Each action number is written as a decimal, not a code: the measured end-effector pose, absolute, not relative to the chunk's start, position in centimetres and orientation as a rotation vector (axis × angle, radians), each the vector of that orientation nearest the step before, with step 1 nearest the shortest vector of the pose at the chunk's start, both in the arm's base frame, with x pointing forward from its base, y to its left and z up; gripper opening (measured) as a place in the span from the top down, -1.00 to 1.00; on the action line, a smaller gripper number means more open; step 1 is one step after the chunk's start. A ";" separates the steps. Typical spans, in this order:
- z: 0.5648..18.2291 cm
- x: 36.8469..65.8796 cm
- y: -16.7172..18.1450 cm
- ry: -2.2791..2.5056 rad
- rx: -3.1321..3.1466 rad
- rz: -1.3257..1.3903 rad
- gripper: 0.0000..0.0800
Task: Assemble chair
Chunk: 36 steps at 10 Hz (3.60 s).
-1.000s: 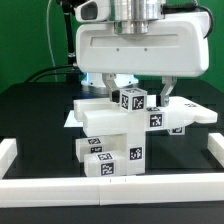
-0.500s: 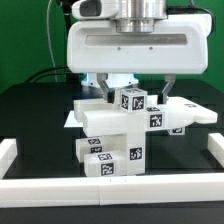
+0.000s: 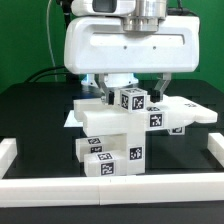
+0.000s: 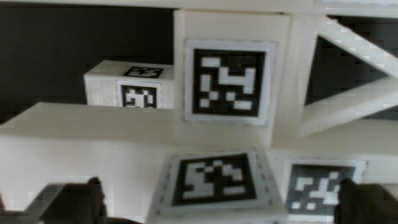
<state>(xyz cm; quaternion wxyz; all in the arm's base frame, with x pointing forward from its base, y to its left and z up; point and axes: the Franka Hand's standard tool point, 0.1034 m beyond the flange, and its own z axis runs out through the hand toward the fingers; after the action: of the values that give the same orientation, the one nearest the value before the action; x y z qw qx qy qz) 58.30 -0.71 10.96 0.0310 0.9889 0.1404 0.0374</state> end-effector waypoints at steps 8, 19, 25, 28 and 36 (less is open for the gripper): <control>10.8 58.5 -0.7 -0.335 3.078 0.136 0.33; 10.9 58.9 -1.0 -1.748 2.690 0.120 0.33; 10.9 59.0 -1.2 -2.043 2.515 0.097 0.03; 11.0 59.0 -0.7 -1.462 2.863 0.093 -0.61; 11.2 59.2 -0.8 -0.132 3.136 0.121 -0.62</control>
Offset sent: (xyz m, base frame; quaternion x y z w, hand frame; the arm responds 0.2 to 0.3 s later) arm 0.0000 0.0000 0.0000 0.0000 0.0000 0.1296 0.9916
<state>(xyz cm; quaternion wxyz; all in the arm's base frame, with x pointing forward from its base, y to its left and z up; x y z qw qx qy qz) 59.19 -0.81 11.24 0.0003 0.9984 -0.0419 0.0385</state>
